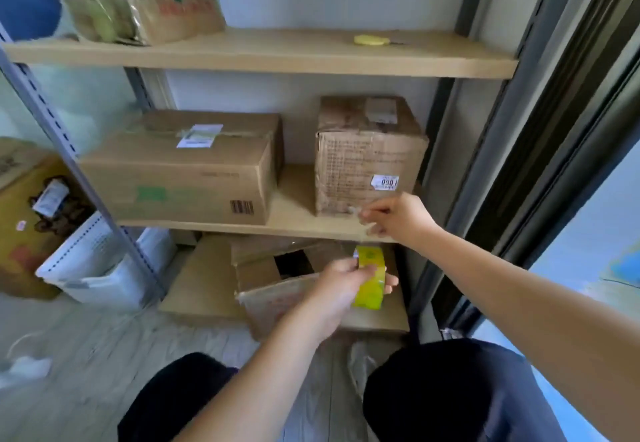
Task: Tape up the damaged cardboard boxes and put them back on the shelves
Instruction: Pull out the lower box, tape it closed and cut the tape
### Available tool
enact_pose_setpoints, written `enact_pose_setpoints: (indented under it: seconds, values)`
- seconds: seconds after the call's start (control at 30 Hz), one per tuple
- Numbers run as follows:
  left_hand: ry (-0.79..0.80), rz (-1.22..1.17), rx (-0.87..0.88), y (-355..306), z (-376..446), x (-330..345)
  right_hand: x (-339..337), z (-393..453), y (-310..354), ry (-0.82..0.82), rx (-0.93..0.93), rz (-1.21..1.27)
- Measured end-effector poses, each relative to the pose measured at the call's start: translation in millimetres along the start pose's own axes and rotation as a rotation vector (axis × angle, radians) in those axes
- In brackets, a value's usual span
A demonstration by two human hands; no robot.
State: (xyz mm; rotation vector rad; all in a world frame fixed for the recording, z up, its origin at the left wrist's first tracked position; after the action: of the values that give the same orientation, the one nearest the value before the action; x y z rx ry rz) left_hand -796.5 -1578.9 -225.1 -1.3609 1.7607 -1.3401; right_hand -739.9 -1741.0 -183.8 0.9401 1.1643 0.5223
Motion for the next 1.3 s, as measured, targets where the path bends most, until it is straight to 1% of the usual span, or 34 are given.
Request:
enact_pose_setpoints:
  seconds: [0.07, 0.13, 0.2, 0.23, 0.27, 0.3, 0.33, 0.37, 0.4, 0.43, 0.47, 0.5, 0.53, 0.63, 0.73, 0.8, 0.9, 1.0, 1.17, 1.23, 1.27, 1.3]
  values:
    - [-0.067, -0.031, -0.129, 48.7, 3.5, 5.6, 14.1, -0.9, -37.8, 0.014, 0.085, 0.089]
    - [-0.115, -0.028, -0.222, 87.5, 13.8, 10.3, 27.5, -2.1, -69.0, 0.095, 0.106, 0.101]
    - [-0.109, 0.119, -0.244, 112.0, 29.5, 12.8, 38.0, -9.3, -97.3, 0.222, 0.151, 0.134]
    - [-0.13, 0.272, -0.237, 119.1, 37.2, 10.0, 40.5, -15.9, -107.0, 0.276, 0.169, 0.139]
    - [-0.194, 0.459, -0.212, 127.8, 47.9, 4.2, 43.9, -22.2, -118.8, 0.326, 0.176, 0.132]
    - [-0.29, 0.627, -0.155, 132.6, 60.1, -2.9, 46.6, -26.5, -131.4, 0.362, 0.18, 0.118]
    - [-0.406, 0.789, -0.062, 134.2, 70.8, -12.2, 49.1, -29.2, -143.6, 0.386, 0.185, 0.115]
    - [-0.502, 0.954, 0.083, 131.3, 80.6, -21.6, 51.1, -30.4, -153.3, 0.403, 0.184, 0.104]
    - [-0.541, 1.119, 0.256, 126.4, 91.0, -29.6, 53.0, -29.5, -161.7, 0.423, 0.167, 0.081]
    - [-0.524, 1.255, 0.414, 123.6, 103.3, -36.9, 55.1, -26.4, -166.6, 0.453, 0.136, 0.046]
    - [-0.473, 1.354, 0.528, 120.1, 116.8, -43.2, 57.1, -21.5, -170.4, 0.487, 0.103, 0.014]
    - [-0.418, 1.43, 0.57, 117.5, 131.0, -48.6, 59.2, -15.2, -172.6, 0.513, 0.072, -0.023]
    - [-0.374, 1.501, 0.557, 114.9, 145.0, -53.9, 61.1, -8.5, -174.7, 0.524, 0.055, -0.05]
    - [-0.26, 1.68, 0.429, 119.3, 185.1, -68.5, 71.9, 11.5, -188.9, 0.521, 0.04, -0.075]
    - [-0.103, 1.754, 0.409, 139.2, 214.6, -78.9, 86.6, 25.9, -207.6, 0.546, 0.078, -0.055]
    - [-0.084, 1.779, 0.436, 153.9, 229.4, -84.5, 97.6, 32.4, -218.3, 0.577, 0.124, -0.013]
    - [-0.182, 1.757, 0.5, 171.5, 245.4, -89.0, 114.7, 39.6, -228.1, 0.579, 0.169, 0.05]
    - [-0.267, 1.708, 0.553, 178.1, 251.5, -90.6, 128.2, 51.8, -226.2, 0.545, 0.173, 0.09]
    - [-0.257, 1.61, 0.533, 174.5, 252.8, -86.0, 138.6, 77.1, -206.8, 0.446, 0.243, 0.22]
    - [-0.252, 1.517, 0.538, 168.1, 247.5, -85.2, 140.0, 85.7, -201.3, 0.427, 0.274, 0.219]
    - [-0.273, 1.436, 0.554, 164.4, 240.8, -85.2, 141.3, 88.4, -199.6, 0.424, 0.291, 0.219]
    - [-0.326, 1.323, 0.596, 161.6, 233.4, -83.9, 143.0, 90.3, -198.5, 0.422, 0.311, 0.222]
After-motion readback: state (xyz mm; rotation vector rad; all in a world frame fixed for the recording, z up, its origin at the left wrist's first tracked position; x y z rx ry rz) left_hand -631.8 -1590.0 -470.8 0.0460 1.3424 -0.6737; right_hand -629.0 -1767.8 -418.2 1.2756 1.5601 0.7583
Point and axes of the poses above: each hand's wrist, its own z-axis towards the middle knuckle, its own x-axis out of the palm, y = z × x, the point moved 1 cm from there along z, towards the middle knuckle, and after that the axes turned 9 degrees about -y, right-handed, at the moved point
